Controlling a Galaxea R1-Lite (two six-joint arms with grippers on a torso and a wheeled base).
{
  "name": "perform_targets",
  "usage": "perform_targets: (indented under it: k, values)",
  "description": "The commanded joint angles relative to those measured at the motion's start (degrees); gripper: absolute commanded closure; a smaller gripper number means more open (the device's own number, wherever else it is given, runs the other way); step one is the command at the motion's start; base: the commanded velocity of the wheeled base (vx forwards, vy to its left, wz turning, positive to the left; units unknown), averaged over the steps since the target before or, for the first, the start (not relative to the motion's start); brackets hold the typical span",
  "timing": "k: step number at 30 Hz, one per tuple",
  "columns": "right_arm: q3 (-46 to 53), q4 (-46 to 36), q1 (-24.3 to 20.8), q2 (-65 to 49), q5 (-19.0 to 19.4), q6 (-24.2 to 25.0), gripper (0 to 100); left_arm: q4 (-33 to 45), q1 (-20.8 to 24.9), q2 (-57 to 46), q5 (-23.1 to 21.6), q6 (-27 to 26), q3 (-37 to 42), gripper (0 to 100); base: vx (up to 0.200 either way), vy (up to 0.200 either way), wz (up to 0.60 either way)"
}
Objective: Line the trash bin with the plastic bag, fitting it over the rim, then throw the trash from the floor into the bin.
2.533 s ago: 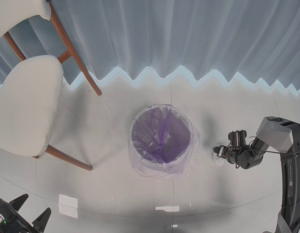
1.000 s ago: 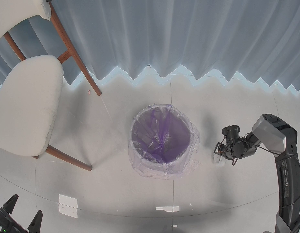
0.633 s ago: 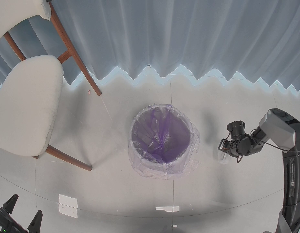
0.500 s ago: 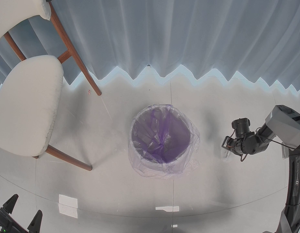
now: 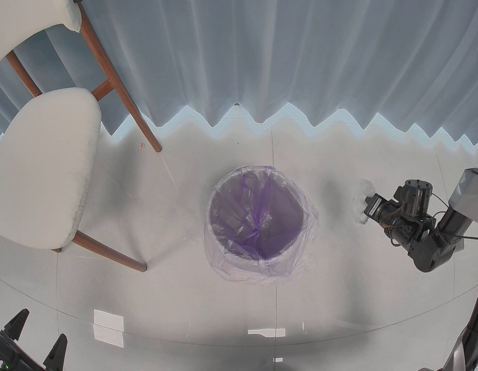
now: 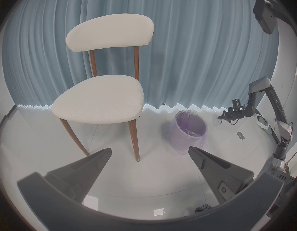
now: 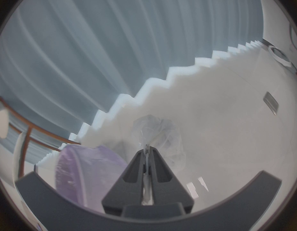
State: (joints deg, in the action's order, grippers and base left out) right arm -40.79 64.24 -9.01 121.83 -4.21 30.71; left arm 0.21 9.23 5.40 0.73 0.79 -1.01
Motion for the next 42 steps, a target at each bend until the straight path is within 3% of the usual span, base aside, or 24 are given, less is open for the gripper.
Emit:
perform_targets:
  k: [1, 4, 14, 23, 42]
  values:
    - [15.7, 21.2, -7.3, -2.7, 3.3, -7.3, 100, 0.0, 0.0, 0.2, 0.1, 0.2, 1.0, 0, 0.000, 0.000, 0.00]
    - [17.1, 25.6, -11.7, -2.9, 6.0, -9.4, 100, 0.0, 0.0, 0.2, 0.1, 0.7, 1.0, 0, 0.000, 0.000, 0.00]
    - [10.2, 25.2, -22.0, -2.2, 6.2, -18.2, 100, 0.0, 0.0, 0.2, 0.1, 0.7, 1.0, 0, 0.000, 0.000, 0.00]
    - [4.4, 22.6, -28.3, 1.7, 5.9, -19.7, 100, 0.0, 0.0, 0.2, 0.1, 0.8, 1.0, 0, 0.000, 0.000, 0.00]
    - [0.3, 22.6, -26.2, 7.9, 5.0, -20.4, 100, 0.0, 0.0, 0.2, 0.1, 0.8, 1.0, 0, 0.000, 0.000, 0.00]
